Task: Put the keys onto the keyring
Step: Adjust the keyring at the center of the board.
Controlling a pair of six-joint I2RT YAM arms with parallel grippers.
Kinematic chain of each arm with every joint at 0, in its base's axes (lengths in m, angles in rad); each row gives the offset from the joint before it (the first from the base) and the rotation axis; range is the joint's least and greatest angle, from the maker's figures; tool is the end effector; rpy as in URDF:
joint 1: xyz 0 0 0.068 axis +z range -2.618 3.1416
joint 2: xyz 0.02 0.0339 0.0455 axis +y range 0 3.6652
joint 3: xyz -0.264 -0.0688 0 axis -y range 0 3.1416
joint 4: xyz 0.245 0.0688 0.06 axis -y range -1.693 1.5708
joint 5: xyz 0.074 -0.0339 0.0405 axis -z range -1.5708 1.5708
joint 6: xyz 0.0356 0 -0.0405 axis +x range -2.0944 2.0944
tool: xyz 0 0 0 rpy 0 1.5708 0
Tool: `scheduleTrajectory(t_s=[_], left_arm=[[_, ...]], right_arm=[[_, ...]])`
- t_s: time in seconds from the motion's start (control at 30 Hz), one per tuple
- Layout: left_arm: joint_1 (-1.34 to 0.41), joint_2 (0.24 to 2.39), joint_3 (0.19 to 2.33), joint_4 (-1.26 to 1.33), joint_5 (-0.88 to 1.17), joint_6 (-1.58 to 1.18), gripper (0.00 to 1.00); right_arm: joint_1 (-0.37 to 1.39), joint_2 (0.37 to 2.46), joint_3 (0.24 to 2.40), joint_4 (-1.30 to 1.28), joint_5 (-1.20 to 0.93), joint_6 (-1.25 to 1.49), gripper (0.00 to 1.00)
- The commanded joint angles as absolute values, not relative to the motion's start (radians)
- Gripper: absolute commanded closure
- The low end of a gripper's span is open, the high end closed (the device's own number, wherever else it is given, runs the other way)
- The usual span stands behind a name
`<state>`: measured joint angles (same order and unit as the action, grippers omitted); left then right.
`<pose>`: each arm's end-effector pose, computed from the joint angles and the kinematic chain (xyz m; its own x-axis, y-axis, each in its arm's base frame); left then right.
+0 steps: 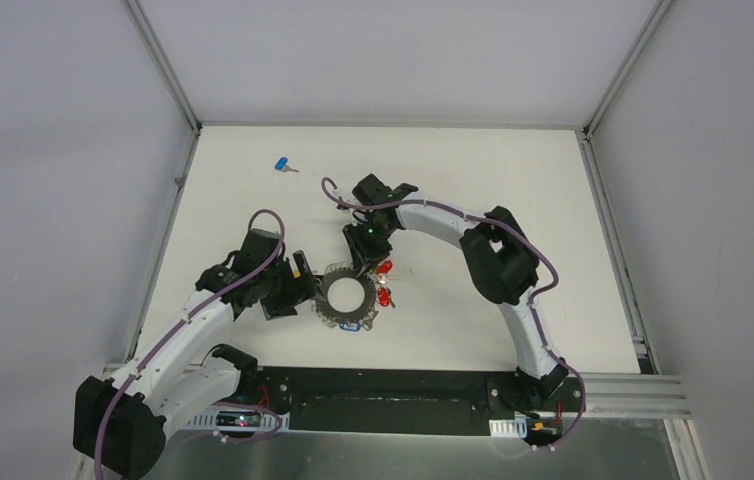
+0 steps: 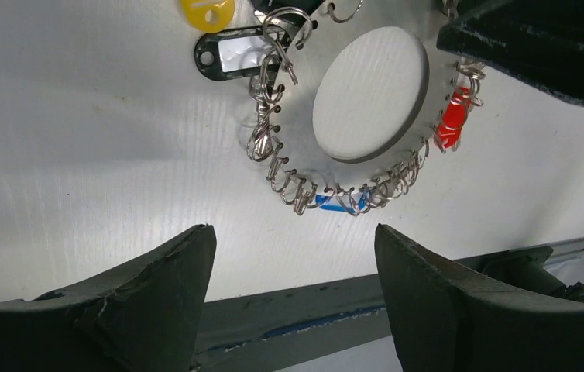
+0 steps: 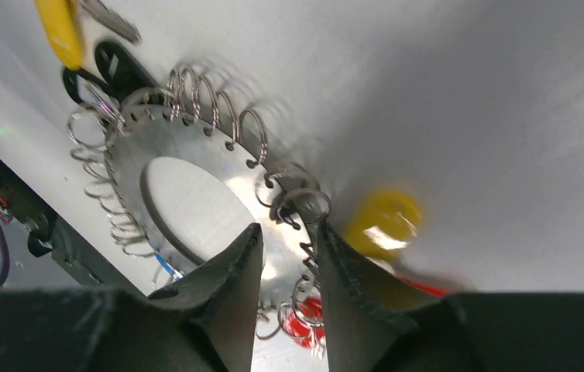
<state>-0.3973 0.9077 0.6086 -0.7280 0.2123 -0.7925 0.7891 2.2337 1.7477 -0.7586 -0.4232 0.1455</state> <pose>0.1498 -0.0710 0.2136 -0.8950 -0.3794 -0.2348 -0.2258 0.8390 -0.4950 0.3146 0.3376 0.1594 -0.7675 -0.5856 -0.2606 -0.6352 0.6406 0.4314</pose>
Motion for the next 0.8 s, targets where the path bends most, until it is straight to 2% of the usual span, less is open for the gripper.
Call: scheduleTrajectory(t_s=[0.0,0.17,0.33,0.5,0.77], left_arm=[[-0.385,0.861,0.575,-0.711,0.226,-0.802,0.25],[-0.385,0.867,0.54,-0.647,0.262,-0.828,0.31],[-0.385,0.887,0.524,-0.609,0.297,-0.823,0.33],[-0.385,0.916,0.509,-0.559,0.339,-0.827,0.35],[-0.387,0.969,0.472,-0.438,0.412,-0.862,0.4]], right_arm=[[0.778,2.1,1.595,-0.783,-0.419,0.181,0.68],[0.784,1.955,1.334,-0.64,-0.58,0.324,0.74],[0.786,1.817,1.144,-0.489,-0.678,0.433,0.68],[0.769,1.7,1.112,-0.476,-0.63,0.433,0.58],[0.677,1.676,1.111,-0.484,-0.612,0.42,0.56]])
